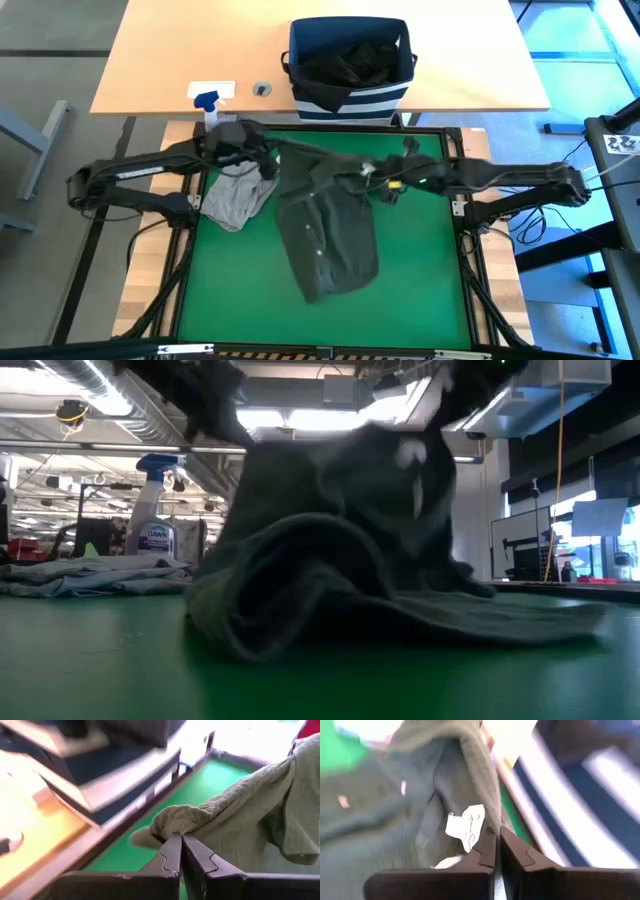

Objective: Fold Laundry from Bin
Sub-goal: Fold the green shirt

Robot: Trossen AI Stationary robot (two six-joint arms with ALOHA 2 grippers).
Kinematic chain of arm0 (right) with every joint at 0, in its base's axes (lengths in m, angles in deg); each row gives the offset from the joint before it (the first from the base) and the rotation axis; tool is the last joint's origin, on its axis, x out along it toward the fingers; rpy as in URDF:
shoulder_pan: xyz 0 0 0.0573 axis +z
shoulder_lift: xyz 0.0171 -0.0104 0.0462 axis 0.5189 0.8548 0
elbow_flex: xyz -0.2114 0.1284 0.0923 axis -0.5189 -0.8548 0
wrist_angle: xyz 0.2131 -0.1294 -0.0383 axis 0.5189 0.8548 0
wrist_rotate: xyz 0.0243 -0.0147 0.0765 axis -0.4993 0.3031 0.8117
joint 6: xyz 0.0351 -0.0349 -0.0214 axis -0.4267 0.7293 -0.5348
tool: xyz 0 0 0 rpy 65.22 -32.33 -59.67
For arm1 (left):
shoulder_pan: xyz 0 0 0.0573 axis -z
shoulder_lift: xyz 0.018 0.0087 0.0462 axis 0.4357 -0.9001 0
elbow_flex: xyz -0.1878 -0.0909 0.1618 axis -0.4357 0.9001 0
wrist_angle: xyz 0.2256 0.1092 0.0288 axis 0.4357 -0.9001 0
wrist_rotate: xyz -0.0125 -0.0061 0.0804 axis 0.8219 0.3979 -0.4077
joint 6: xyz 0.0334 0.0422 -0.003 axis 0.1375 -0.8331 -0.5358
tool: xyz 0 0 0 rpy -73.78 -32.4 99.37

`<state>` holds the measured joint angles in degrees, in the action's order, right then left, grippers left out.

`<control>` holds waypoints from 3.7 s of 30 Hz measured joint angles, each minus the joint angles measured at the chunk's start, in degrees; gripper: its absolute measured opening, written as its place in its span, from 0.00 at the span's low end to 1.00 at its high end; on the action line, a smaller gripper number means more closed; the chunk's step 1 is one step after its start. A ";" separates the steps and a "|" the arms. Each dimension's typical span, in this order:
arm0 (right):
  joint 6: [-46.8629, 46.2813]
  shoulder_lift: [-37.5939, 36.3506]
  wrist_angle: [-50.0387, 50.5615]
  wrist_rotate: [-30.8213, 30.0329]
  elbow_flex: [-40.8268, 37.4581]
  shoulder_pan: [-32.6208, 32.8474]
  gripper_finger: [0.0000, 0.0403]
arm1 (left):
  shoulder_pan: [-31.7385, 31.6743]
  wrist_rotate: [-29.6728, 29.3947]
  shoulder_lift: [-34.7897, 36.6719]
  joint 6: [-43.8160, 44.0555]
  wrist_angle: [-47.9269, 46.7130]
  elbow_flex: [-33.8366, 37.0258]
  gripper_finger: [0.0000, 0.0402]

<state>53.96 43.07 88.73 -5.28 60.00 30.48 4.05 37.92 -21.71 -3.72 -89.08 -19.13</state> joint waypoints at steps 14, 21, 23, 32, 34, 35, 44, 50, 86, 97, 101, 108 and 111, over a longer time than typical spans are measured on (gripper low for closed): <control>13.50 -4.96 -4.02 -2.68 30.21 -0.04 0.02 | 1.80 15.77 11.81 2.91 35.01 -0.09 0.00; 14.13 -4.40 -2.12 10.29 32.26 0.00 0.02 | 1.78 17.01 9.90 1.48 25.63 0.00 0.01; 12.12 -4.44 -0.85 16.77 32.26 0.00 0.02 | 1.69 16.86 7.60 1.51 24.17 0.01 0.04; 2.60 -2.05 0.35 32.12 32.33 0.07 0.02 | 2.57 18.84 -6.80 1.19 24.50 0.04 0.32; 0.26 -1.61 0.03 33.11 32.34 0.07 0.02 | 3.76 21.09 -10.04 1.12 25.91 0.04 0.37; -0.44 -1.52 -0.13 33.16 32.35 0.07 0.02 | 4.40 21.99 -11.65 1.05 26.67 0.04 0.40; -5.36 0.26 -0.42 33.32 32.35 0.07 0.02 | 8.56 24.09 -25.25 0.40 42.20 0.04 0.52; -7.55 2.01 -0.41 33.35 32.31 0.07 0.02 | 8.74 27.72 -30.79 1.50 48.59 0.04 0.52; -7.60 2.32 3.17 28.83 32.31 0.07 0.02 | 4.26 44.56 -30.45 -4.40 29.22 -9.29 0.03; 3.37 1.84 6.77 10.53 37.06 0.00 0.02 | 4.63 22.52 4.17 -10.96 16.55 -9.31 0.02; 9.35 2.51 5.63 4.56 40.98 0.00 0.02 | 4.66 16.86 12.22 -11.02 16.58 -9.33 0.02; 13.01 4.21 5.38 -1.15 44.94 -0.72 0.02 | 4.69 10.97 16.87 -10.72 16.70 -9.33 0.02; 11.59 5.44 6.32 -1.14 45.03 -3.91 0.02 | 4.66 9.48 16.26 -11.05 16.33 -9.33 0.02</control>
<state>65.54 48.51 95.05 -6.42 105.04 26.58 8.71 47.40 -5.45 -14.78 -72.75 -28.46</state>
